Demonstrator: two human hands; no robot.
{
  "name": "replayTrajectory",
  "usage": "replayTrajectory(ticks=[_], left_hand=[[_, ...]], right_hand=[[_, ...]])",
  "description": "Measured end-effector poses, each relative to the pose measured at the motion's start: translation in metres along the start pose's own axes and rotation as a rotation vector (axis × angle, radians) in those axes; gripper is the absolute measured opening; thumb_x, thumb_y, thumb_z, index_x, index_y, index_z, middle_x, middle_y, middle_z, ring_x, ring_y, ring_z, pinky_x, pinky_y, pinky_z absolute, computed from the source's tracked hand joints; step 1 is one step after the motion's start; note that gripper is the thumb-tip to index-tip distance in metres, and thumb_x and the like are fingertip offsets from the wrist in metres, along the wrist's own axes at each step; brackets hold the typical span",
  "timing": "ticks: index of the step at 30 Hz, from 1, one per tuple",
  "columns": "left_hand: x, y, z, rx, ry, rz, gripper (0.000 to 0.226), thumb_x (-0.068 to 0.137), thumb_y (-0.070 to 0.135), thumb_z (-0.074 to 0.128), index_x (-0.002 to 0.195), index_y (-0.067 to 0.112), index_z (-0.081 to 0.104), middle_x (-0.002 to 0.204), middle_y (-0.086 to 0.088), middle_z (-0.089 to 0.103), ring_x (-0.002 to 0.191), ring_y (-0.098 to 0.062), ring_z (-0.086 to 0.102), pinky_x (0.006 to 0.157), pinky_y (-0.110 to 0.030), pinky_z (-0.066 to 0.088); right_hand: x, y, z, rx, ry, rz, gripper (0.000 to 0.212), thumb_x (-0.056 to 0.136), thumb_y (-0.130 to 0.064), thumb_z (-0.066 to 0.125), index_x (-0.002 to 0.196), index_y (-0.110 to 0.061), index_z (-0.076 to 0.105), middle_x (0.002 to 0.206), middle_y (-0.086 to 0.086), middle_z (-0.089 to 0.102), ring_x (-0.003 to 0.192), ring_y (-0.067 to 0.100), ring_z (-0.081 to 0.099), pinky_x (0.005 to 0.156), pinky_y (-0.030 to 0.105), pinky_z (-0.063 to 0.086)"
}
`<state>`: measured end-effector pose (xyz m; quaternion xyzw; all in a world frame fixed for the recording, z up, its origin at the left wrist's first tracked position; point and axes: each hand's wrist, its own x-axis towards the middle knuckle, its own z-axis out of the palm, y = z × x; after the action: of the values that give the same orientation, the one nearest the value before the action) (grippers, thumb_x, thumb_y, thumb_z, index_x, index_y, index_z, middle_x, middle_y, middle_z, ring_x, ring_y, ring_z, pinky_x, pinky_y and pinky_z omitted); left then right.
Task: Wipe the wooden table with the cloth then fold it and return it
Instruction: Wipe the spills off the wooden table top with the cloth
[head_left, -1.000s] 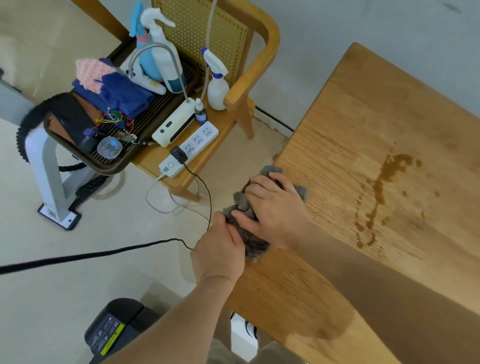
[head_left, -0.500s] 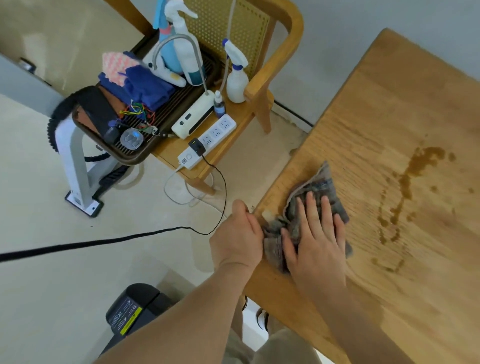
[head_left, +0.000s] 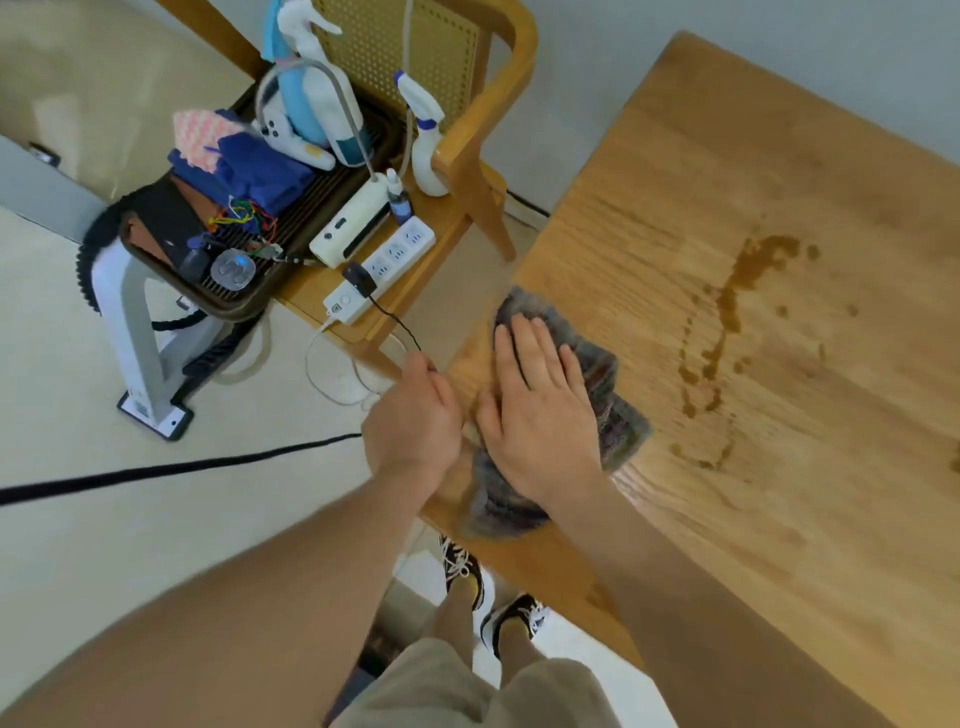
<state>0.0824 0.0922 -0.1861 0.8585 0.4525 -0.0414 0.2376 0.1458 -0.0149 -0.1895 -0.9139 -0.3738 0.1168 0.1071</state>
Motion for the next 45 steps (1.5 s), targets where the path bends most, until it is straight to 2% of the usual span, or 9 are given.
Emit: replayTrajectory(ticks=[5, 10, 13, 17, 25, 32, 36, 40, 45], left_hand=[[-0.007, 0.001, 0.003, -0.027, 0.078, 0.044, 0.019, 0.096, 0.023, 0.029, 0.104, 0.018, 0.045, 0.081, -0.003, 0.058, 0.07, -0.024, 0.052, 0.065, -0.037, 0.038], [0.005, 0.019, -0.001, 0.217, 0.088, 0.365, 0.031, 0.089, 0.011, 0.043, 0.12, 0.01, 0.043, 0.117, -0.016, 0.048, 0.097, -0.032, 0.051, 0.066, -0.041, 0.041], [0.0, 0.038, 0.012, 0.306, 0.078, 0.429, 0.053, 0.086, 0.012, 0.047, 0.137, 0.013, 0.033, 0.133, -0.02, 0.04, 0.118, -0.036, 0.043, 0.088, -0.047, 0.044], [-0.031, 0.057, 0.036, 0.307, 0.019, 0.386, 0.06, 0.096, 0.023, 0.033, 0.15, 0.008, 0.011, 0.158, -0.017, 0.01, 0.145, -0.032, 0.009, 0.117, -0.049, 0.013], [-0.061, 0.073, 0.065, 0.292, 0.04, 0.485, 0.061, 0.099, 0.038, 0.024, 0.152, 0.011, 0.012, 0.16, -0.006, 0.011, 0.147, -0.021, 0.006, 0.119, -0.044, 0.008], [-0.062, 0.073, 0.068, 0.324, 0.077, 0.504, 0.061, 0.098, 0.039, 0.02, 0.152, 0.012, 0.014, 0.16, -0.005, 0.012, 0.147, -0.019, 0.006, 0.118, -0.042, 0.007], [-0.063, 0.072, 0.069, 0.32, 0.093, 0.483, 0.063, 0.094, 0.039, 0.018, 0.151, 0.013, 0.018, 0.159, -0.004, 0.016, 0.146, -0.02, 0.011, 0.118, -0.043, 0.011], [-0.061, 0.071, 0.068, 0.323, 0.092, 0.486, 0.06, 0.096, 0.036, 0.023, 0.152, 0.014, 0.017, 0.159, -0.003, 0.015, 0.146, -0.019, 0.01, 0.118, -0.042, 0.009], [-0.062, 0.073, 0.068, 0.318, 0.099, 0.498, 0.061, 0.095, 0.036, 0.021, 0.151, 0.013, 0.019, 0.159, -0.005, 0.017, 0.146, -0.021, 0.012, 0.118, -0.043, 0.01]], right_hand=[[-0.074, 0.04, 0.002, 0.024, 0.01, -0.043, 0.053, 0.1, -0.036, 0.032, 0.149, -0.014, 0.037, 0.157, 0.003, 0.031, 0.148, 0.017, 0.018, 0.12, 0.042, 0.012], [-0.134, 0.083, -0.006, -0.043, -0.055, -0.002, 0.055, 0.101, -0.041, 0.029, 0.152, -0.022, 0.029, 0.159, -0.003, 0.023, 0.149, 0.015, 0.013, 0.119, 0.042, 0.01], [-0.173, 0.123, -0.015, -0.045, -0.012, 0.153, 0.053, 0.101, -0.042, 0.031, 0.152, -0.028, 0.029, 0.159, -0.006, 0.024, 0.149, 0.013, 0.011, 0.12, 0.043, 0.008], [-0.178, 0.118, -0.014, 0.012, 0.087, 0.463, 0.053, 0.102, -0.043, 0.026, 0.153, -0.029, 0.024, 0.16, -0.006, 0.02, 0.149, 0.012, 0.005, 0.119, 0.044, 0.0], [-0.15, 0.083, -0.005, 0.084, 0.083, 0.158, 0.049, 0.101, -0.041, 0.036, 0.148, -0.025, 0.04, 0.154, -0.006, 0.037, 0.146, 0.013, 0.023, 0.118, 0.048, 0.018], [-0.185, 0.157, -0.018, 0.048, 0.21, 0.636, 0.055, 0.101, -0.043, 0.032, 0.151, -0.021, 0.032, 0.159, -0.001, 0.027, 0.149, 0.016, 0.015, 0.119, 0.05, 0.007], [-0.135, 0.087, 0.0, 0.052, 0.155, 0.303, 0.054, 0.101, -0.041, 0.027, 0.149, -0.018, 0.038, 0.156, -0.001, 0.034, 0.147, 0.017, 0.024, 0.119, 0.049, 0.013], [-0.153, 0.128, -0.012, 0.028, 0.135, 0.141, 0.05, 0.099, -0.04, 0.032, 0.145, -0.025, 0.045, 0.151, -0.006, 0.041, 0.144, 0.013, 0.029, 0.119, 0.049, 0.018], [-0.195, 0.187, -0.029, 0.025, 0.219, 0.598, 0.054, 0.097, -0.039, 0.033, 0.148, -0.021, 0.041, 0.155, -0.001, 0.035, 0.147, 0.016, 0.021, 0.118, 0.049, 0.013]])
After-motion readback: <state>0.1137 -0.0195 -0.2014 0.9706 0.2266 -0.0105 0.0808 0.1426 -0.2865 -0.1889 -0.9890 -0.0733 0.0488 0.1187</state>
